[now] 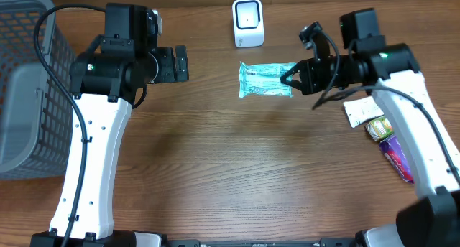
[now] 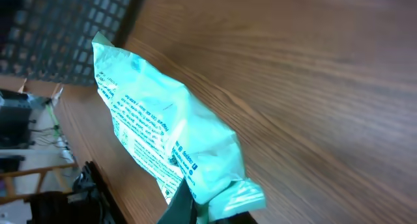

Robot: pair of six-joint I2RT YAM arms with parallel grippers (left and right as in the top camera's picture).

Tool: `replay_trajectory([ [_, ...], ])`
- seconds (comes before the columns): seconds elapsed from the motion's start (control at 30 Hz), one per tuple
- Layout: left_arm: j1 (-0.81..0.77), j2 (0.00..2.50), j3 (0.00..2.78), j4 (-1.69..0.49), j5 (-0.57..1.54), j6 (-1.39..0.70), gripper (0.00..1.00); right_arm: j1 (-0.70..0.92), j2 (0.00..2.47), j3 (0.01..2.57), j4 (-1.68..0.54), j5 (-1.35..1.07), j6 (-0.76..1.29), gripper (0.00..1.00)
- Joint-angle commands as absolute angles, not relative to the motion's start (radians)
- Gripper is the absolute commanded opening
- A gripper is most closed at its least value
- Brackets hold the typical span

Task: Scan the item barcode
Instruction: 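Raise the light green packet up to the white scanner face with the right gripper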

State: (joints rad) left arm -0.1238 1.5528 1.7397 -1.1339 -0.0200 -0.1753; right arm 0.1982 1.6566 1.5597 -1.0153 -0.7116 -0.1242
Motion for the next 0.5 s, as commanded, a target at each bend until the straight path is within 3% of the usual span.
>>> replay_trajectory([
  [0.0,-0.125,1.563,1.736,-1.133,-0.026,-0.153,1.00,0.199,1.612,1.580,-1.016,-0.735,-0.162,0.04],
  [0.13,-0.125,1.563,1.736,-1.133,-0.027,-0.153,1.00,0.199,1.605,1.580,-1.016,-0.715,-0.081,0.04],
  [0.27,-0.125,1.563,1.736,-1.133,-0.027,-0.153,1.00,0.213,1.605,1.602,-1.038,-0.476,0.120,0.04],
  [0.47,-0.125,1.563,1.736,-1.133,-0.027,-0.153,1.00,0.265,1.652,1.828,-1.145,-0.146,0.215,0.04],
])
